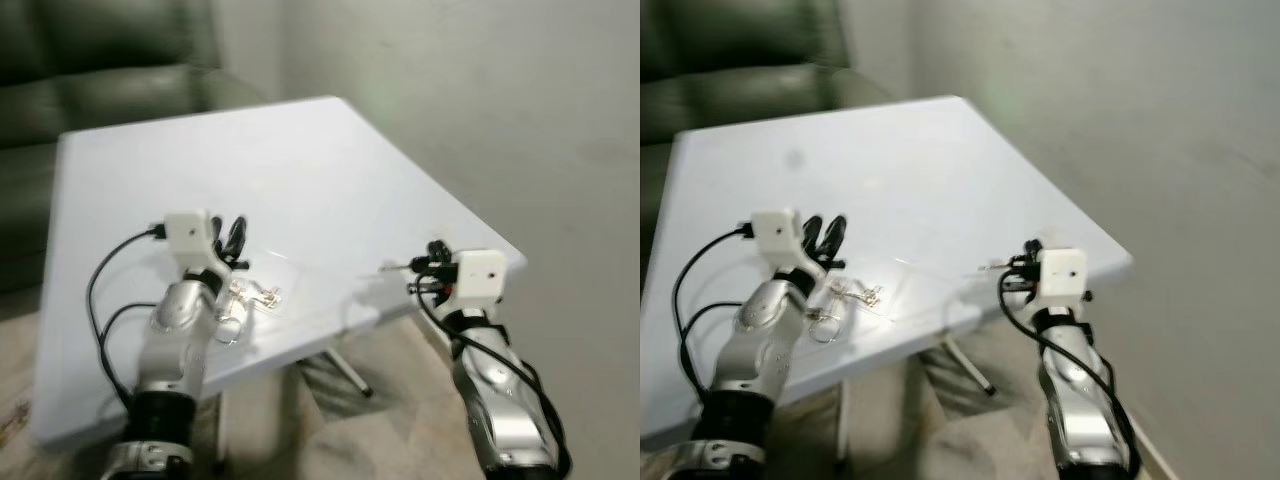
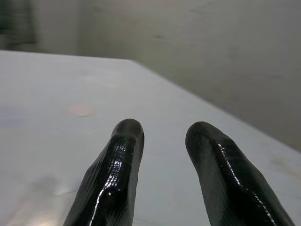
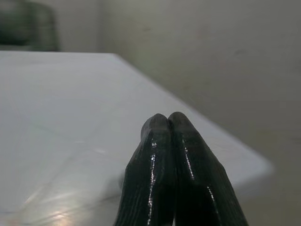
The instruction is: Hang keys on a hook
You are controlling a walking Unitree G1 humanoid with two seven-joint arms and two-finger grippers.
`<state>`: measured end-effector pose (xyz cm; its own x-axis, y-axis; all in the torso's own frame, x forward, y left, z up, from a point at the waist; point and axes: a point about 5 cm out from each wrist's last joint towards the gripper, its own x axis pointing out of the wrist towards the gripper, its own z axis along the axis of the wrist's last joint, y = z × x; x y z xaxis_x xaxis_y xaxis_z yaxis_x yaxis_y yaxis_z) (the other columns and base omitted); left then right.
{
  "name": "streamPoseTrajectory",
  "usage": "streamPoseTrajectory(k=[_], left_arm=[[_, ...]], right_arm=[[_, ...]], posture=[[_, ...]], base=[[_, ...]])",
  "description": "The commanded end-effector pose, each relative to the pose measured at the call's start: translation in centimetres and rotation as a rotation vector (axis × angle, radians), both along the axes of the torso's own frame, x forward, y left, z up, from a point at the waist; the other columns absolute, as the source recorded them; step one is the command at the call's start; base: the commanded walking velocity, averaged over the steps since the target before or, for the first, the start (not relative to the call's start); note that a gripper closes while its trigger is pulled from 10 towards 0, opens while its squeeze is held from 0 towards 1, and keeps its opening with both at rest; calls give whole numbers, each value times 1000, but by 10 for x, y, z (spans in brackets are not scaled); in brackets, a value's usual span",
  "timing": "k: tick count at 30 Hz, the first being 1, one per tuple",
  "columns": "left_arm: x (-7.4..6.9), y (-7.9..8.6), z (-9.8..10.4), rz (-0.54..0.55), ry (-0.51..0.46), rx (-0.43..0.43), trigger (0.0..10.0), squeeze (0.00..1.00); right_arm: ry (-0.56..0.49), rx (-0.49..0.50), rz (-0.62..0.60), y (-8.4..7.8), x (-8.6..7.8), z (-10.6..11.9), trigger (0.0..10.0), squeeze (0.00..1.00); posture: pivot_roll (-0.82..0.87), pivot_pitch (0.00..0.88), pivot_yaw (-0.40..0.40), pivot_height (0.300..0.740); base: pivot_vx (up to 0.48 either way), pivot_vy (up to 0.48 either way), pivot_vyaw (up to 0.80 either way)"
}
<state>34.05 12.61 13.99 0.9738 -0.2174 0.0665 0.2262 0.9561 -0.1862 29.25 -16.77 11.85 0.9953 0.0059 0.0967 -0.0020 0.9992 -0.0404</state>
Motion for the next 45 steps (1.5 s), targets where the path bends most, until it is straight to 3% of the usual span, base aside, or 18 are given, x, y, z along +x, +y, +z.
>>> streamPoseTrajectory(k=[1, 45], left_arm=[[-1, 15, -5, 45, 24, 9, 10000, 0], [-10, 1, -14, 2, 62, 55, 10000, 0]], right_arm=[[-21, 8, 26, 9, 1, 5, 10000, 0], [0, -5, 38, 9, -1, 2, 10000, 0]], posture=[[130, 0, -30, 740], [138, 0, -44, 740]], base=[[0, 0, -781], [0, 0, -781]])
